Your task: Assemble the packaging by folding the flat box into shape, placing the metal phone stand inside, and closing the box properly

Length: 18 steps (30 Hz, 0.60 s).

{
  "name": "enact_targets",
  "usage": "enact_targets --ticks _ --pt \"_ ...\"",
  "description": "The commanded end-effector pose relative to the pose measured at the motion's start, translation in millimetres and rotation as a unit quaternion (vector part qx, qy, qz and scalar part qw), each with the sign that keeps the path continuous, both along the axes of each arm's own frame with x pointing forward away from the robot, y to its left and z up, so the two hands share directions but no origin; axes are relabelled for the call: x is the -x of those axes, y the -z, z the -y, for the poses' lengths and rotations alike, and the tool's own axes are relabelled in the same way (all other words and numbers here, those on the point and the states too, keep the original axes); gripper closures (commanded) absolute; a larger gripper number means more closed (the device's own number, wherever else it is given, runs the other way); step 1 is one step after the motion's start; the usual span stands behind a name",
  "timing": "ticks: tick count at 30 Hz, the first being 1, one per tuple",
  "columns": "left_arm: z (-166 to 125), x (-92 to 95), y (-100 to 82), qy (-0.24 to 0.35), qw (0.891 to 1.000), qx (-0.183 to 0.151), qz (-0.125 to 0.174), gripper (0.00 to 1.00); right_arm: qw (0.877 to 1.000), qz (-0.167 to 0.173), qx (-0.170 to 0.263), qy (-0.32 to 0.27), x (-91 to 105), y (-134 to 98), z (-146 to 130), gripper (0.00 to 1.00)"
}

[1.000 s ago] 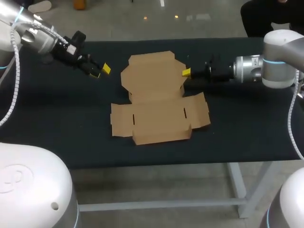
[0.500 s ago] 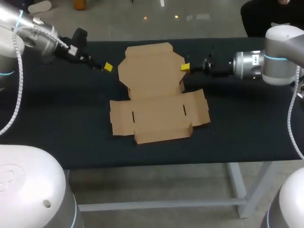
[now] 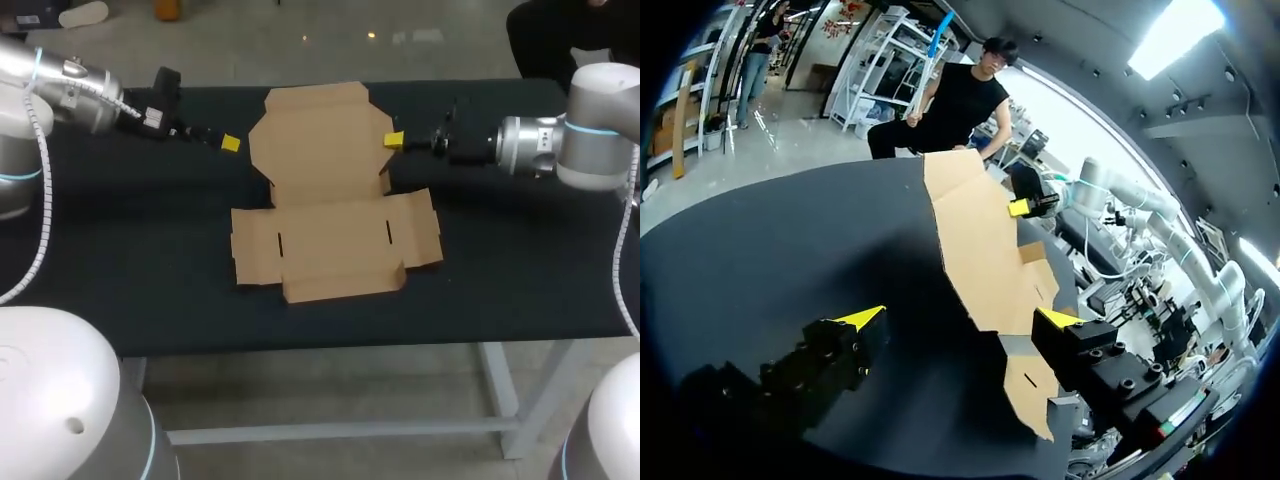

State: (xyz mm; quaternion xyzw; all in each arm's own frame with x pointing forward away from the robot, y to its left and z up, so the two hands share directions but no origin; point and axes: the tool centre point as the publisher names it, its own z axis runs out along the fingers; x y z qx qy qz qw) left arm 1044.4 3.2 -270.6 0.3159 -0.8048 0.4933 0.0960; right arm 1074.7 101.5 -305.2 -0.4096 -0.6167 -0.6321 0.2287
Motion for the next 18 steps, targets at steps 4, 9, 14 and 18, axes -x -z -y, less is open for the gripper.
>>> enact_targets --ticks 4,9,14,18 --pt "5 -16.7 7.9 0.008 1.0 0.019 0.019 0.0 1.0 0.022 -0.014 0.001 -2.3 -2 0 1.0" --pt "11 -23.6 9.5 0.01 0.999 0.027 0.034 0.0 0.999 0.033 -0.019 0.001 -4.2 -5 0 1.0" --pt "23 -27.0 7.0 0.02 0.998 0.037 0.045 0.0 0.999 0.041 -0.024 0.002 -7.3 -6 -2 1.0" --pt "32 -27.4 5.0 0.027 0.998 0.041 0.048 0.09 0.999 0.043 -0.028 0.001 -9.9 -7 -5 1.0"
